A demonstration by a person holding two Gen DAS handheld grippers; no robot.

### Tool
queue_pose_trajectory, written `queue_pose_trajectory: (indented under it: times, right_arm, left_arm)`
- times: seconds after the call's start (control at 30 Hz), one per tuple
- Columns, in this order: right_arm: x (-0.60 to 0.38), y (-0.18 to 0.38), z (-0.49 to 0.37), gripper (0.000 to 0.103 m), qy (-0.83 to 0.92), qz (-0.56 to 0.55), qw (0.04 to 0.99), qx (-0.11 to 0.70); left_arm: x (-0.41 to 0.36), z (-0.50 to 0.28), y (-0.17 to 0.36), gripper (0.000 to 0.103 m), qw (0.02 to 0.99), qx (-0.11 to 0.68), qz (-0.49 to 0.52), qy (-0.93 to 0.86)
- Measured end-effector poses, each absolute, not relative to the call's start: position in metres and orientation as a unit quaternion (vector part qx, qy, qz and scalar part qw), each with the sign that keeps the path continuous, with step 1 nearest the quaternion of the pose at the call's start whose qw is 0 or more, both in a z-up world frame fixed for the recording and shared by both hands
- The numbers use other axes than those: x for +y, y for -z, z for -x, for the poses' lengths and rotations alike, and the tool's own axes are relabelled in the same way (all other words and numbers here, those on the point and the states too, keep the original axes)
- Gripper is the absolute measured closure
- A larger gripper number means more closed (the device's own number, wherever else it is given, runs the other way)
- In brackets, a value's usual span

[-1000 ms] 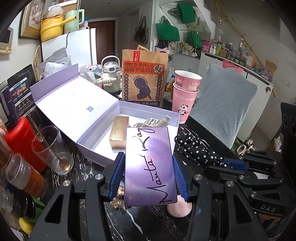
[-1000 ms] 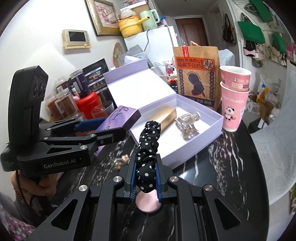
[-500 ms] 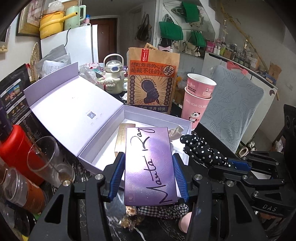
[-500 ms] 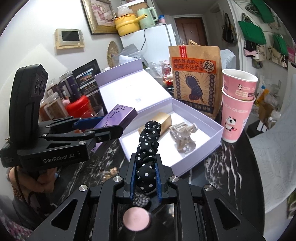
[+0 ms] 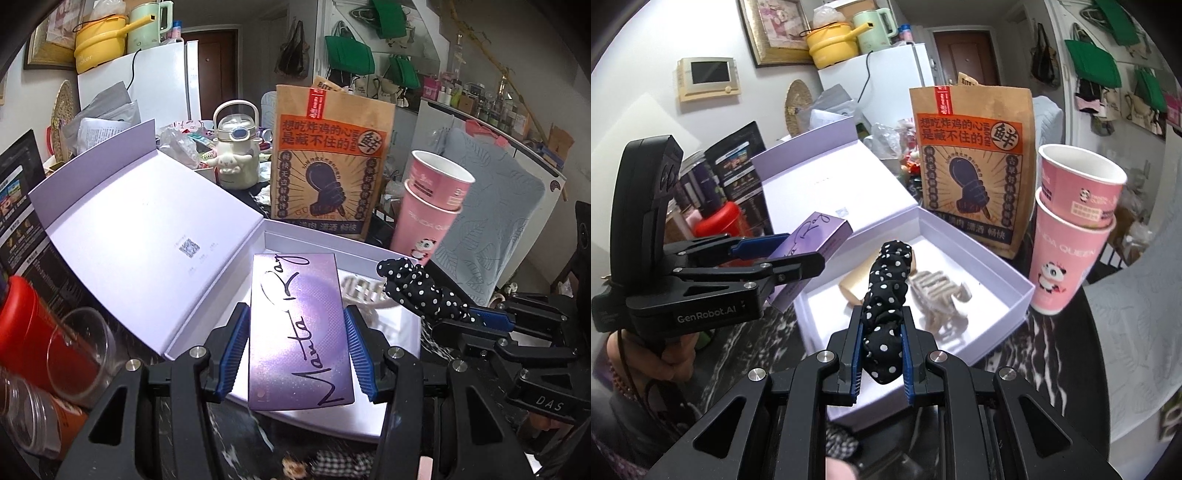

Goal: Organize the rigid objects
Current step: 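Carry the card with the left tool while the right tool carries the scrunchie toward the lavender box, then lower the card into the lavender box with the left tool while the right tool lowers the scrunchie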

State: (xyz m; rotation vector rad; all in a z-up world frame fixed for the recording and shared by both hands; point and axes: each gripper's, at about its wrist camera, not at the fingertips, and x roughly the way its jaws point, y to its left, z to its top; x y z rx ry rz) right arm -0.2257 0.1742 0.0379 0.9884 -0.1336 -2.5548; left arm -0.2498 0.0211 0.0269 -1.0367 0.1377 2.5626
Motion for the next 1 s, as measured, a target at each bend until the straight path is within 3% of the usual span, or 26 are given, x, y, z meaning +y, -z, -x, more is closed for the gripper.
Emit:
queue_pose_trajectory:
  times: [1.0]
  right_arm:
    - [0.161,-0.009,0.316,0.086,0.894,-0.412,0.177,-0.024]
  left_arm:
    - [0.038,0.329,0.018,0.052,0.185,0.075,0.430,-0.881]
